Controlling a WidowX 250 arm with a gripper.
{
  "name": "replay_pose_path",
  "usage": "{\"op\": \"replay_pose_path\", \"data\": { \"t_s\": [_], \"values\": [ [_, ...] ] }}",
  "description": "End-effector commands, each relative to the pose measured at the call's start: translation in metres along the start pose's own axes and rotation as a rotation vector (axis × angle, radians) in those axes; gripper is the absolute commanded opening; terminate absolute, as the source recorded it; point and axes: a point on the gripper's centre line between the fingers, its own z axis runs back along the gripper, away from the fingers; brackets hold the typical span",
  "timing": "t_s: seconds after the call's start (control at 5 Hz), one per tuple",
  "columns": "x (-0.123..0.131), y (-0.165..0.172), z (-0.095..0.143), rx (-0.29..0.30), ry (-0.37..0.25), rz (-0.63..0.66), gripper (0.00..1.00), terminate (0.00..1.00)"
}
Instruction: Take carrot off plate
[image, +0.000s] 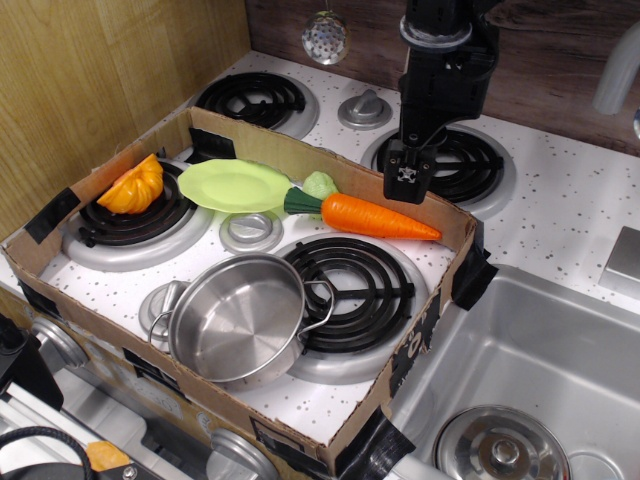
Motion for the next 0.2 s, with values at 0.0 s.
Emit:
{"op": "replay_pose_path", "data": {
  "t_s": [0.0],
  "values": [
    [0.0090, 0.0082, 0.0306, 0.084, -0.036, -0.004, 1.00, 1.00]
  ]
}}
